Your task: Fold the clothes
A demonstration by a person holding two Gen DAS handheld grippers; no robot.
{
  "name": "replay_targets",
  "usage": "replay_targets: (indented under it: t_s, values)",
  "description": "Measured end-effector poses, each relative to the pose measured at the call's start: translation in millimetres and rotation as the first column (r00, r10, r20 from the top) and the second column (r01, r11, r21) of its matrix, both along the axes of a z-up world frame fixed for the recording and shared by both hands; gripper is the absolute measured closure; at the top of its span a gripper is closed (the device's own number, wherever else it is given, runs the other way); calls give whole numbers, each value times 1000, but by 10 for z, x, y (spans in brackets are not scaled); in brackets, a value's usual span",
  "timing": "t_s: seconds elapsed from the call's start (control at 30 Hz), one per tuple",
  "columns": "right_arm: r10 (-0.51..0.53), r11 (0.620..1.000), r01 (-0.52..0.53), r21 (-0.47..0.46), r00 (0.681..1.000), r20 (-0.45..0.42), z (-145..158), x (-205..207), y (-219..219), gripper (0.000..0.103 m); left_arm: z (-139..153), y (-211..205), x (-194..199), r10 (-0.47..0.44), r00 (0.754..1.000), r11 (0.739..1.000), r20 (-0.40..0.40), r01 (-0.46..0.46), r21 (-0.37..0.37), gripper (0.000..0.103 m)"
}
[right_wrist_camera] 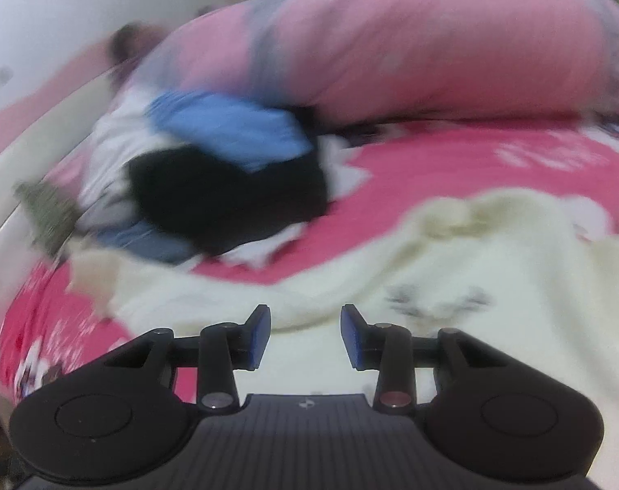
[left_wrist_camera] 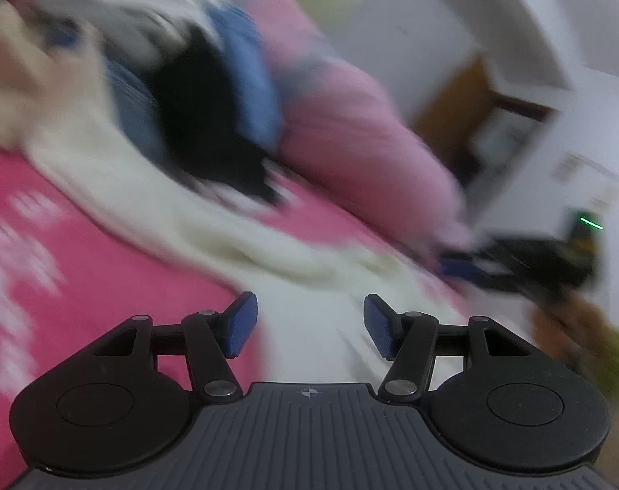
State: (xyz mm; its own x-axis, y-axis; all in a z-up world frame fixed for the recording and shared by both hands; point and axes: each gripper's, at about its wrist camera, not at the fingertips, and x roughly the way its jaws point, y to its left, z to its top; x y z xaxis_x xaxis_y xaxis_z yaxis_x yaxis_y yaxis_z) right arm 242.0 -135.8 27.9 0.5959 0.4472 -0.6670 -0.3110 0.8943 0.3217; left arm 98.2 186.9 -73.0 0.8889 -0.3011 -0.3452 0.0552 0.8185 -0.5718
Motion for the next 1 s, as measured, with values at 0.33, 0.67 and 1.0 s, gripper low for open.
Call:
replay_targets:
  t_s: [0.33, 0.67, 1.0]
  values:
    - [430, 902, -416, -115, 888, 159, 94, 356, 2150, 42, -388, 560, 504, 533, 834, 837, -146, -494, 235, 45]
    - [489, 869, -489, -77, 872, -20, -140, 719, 3798, 17, -408, 465, 501, 528, 841, 815, -115, -464, 346, 19]
    - [463, 886, -458, -77, 882, 84, 74, 637, 3564, 99, -257, 433, 358, 521, 854, 811, 10, -499, 306, 6]
